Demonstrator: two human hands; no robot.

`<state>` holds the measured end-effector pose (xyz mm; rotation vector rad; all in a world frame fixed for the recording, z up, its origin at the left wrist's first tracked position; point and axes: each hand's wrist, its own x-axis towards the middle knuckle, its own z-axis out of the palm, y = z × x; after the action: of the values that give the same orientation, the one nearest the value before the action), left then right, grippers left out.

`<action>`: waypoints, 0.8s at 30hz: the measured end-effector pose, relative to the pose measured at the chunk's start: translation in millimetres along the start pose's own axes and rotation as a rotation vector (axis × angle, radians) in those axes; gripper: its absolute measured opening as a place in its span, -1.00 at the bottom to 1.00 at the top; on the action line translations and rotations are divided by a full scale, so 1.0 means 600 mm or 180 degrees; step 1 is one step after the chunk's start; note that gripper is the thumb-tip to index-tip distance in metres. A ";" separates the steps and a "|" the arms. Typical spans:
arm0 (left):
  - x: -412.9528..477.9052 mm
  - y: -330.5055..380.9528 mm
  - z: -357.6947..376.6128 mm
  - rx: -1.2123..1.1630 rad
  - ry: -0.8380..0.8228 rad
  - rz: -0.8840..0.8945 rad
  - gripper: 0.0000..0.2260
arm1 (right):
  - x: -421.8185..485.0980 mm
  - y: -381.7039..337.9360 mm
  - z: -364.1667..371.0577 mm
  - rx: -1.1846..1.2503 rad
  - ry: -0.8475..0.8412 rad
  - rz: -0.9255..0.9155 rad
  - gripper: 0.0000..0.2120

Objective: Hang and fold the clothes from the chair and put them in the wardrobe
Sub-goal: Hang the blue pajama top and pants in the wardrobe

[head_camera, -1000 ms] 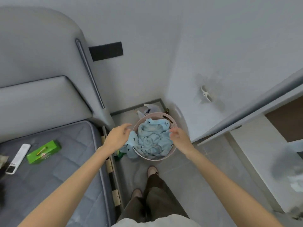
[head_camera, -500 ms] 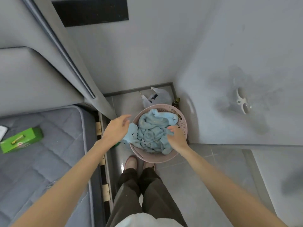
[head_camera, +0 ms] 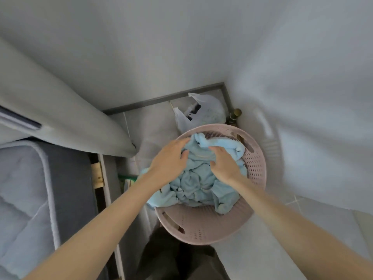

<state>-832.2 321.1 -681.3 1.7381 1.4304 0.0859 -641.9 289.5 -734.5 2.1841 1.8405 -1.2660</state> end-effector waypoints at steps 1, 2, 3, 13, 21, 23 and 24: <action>0.018 -0.015 0.015 -0.0023 -0.0011 0.0043 -0.57 | 0.025 0.010 0.015 -0.0065 0.0039 -0.0051 -0.48; 0.034 -0.031 0.028 -0.0036 -0.0021 0.0047 -0.55 | 0.048 0.019 0.029 -0.0090 0.0087 -0.0083 -0.45; 0.049 -0.046 0.040 -0.0037 -0.0027 0.0040 -0.54 | 0.070 0.027 0.042 -0.0100 0.0151 -0.0108 -0.43; 0.064 -0.101 0.073 -0.0022 -0.0091 -0.0043 -0.55 | 0.125 0.049 0.083 -0.0460 0.0316 -0.0013 -0.73; -0.022 0.032 -0.029 0.0085 -0.0179 0.0046 -0.53 | -0.045 -0.018 -0.060 -0.0010 0.0674 -0.0405 -0.72; -0.053 0.080 -0.066 0.0116 -0.0169 0.0167 -0.53 | -0.101 -0.046 -0.119 0.0212 0.0762 -0.0442 -0.71; -0.070 0.103 -0.085 0.0140 -0.0173 0.0209 -0.53 | -0.131 -0.061 -0.151 0.0298 0.0800 -0.0464 -0.70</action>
<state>-826.4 316.7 -591.0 1.8101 1.3453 0.0426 -619.9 281.0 -611.4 2.3948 2.1066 -1.1678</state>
